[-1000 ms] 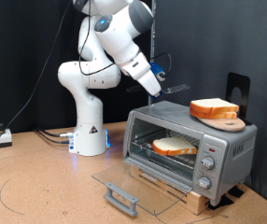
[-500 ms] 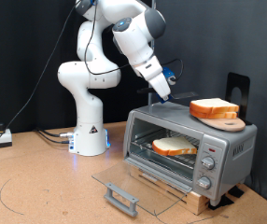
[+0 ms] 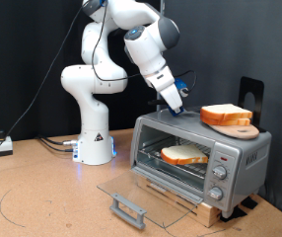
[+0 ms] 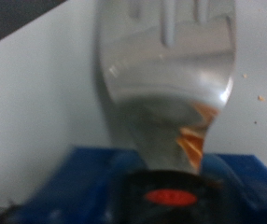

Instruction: Make a piece of toast with the oven

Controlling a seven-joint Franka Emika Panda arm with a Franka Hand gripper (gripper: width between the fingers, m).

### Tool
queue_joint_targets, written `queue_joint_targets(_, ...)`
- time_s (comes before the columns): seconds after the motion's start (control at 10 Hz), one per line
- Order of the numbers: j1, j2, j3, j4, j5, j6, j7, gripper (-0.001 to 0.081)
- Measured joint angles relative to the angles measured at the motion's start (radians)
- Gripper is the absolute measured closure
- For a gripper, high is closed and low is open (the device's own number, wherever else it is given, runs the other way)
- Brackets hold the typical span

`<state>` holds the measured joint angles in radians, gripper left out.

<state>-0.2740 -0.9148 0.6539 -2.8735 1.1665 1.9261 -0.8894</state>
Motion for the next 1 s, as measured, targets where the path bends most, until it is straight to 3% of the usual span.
queue_joint_targets(0.1, 0.000, 0.000, -0.001, 0.002, 0.014, -0.004, 0.000, 0.0413)
queue_joint_targets(0.2, 0.000, 0.000, -0.007, 0.008, 0.021, -0.016, 0.000, 0.0302)
queue_joint_targets(0.3, 0.000, -0.001, -0.024, 0.015, 0.024, -0.037, 0.000, 0.0132)
queue_joint_targets(0.4, -0.001, -0.002, -0.054, 0.024, 0.024, -0.064, 0.000, 0.0038)
queue_joint_targets(0.7, -0.012, -0.017, -0.179, 0.065, -0.004, -0.154, 0.010, -0.0001)
queue_joint_targets(1.0, -0.024, -0.020, -0.199, 0.073, -0.022, -0.167, 0.004, -0.0001)
